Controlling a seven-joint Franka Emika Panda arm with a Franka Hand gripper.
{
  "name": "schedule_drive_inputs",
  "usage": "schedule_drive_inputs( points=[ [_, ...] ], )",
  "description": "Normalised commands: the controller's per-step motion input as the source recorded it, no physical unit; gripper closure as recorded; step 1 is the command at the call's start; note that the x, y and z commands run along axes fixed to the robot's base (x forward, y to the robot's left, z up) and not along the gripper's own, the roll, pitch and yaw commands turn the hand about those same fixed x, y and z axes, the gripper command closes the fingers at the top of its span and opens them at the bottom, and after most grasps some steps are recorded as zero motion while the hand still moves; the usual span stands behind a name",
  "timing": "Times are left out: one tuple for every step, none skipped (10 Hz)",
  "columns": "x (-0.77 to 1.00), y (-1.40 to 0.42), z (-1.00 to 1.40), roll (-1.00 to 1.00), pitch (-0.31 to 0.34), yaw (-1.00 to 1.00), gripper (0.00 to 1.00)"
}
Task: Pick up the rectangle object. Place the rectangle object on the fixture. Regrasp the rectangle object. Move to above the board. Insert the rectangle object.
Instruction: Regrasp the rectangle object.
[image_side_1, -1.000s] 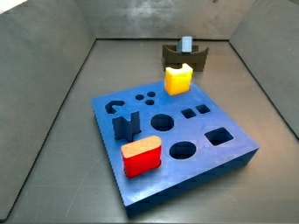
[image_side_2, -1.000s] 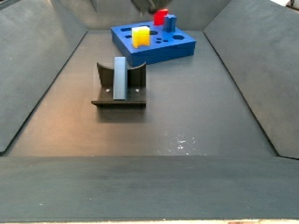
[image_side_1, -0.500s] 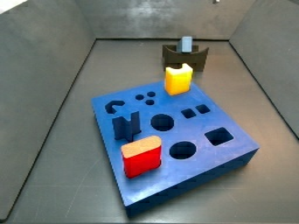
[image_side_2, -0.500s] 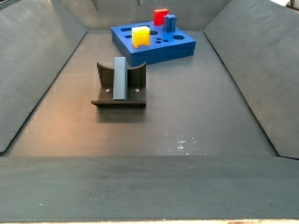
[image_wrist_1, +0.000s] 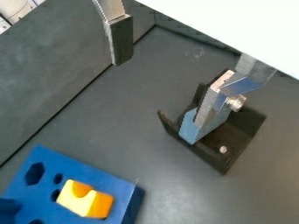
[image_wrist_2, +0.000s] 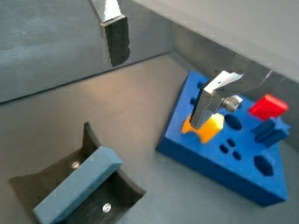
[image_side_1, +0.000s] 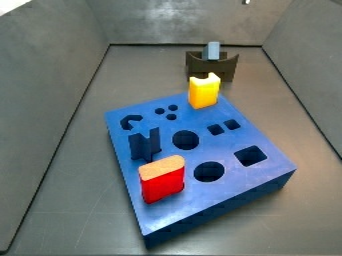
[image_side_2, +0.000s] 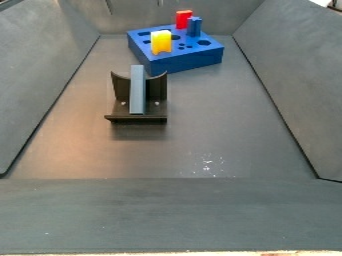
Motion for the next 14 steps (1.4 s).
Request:
schedule_drive_inputs(
  points=[
    [-0.05,-0.03,0.02,1.0,-0.025,0.03,0.0],
    [-0.04,-0.03,0.02,1.0,-0.032,0.03,0.0],
    [-0.04,-0.03,0.02,1.0,-0.037,0.03,0.0],
    [-0.04,-0.02,0.01,1.0,-0.043,0.03,0.0],
    [-0.03,-0.03,0.01,1.0,-0.048,0.03,0.0],
    [-0.03,-0.03,0.01,1.0,-0.051,0.03,0.0],
    [-0.02,-0.02,0.01,1.0,-0.058,0.03,0.0],
    [-0.02,-0.02,0.01,1.0,-0.064,0.03,0.0],
    [-0.02,-0.03,0.01,1.0,-0.068,0.03,0.0],
    [-0.02,-0.02,0.01,1.0,-0.07,0.03,0.0],
    [-0.02,-0.02,0.01,1.0,-0.073,0.03,0.0],
    [-0.02,-0.02,0.0,1.0,-0.074,0.03,0.0],
    [-0.02,-0.02,0.01,1.0,-0.075,0.03,0.0],
    [-0.02,-0.02,0.01,1.0,-0.075,0.03,0.0]
  ],
)
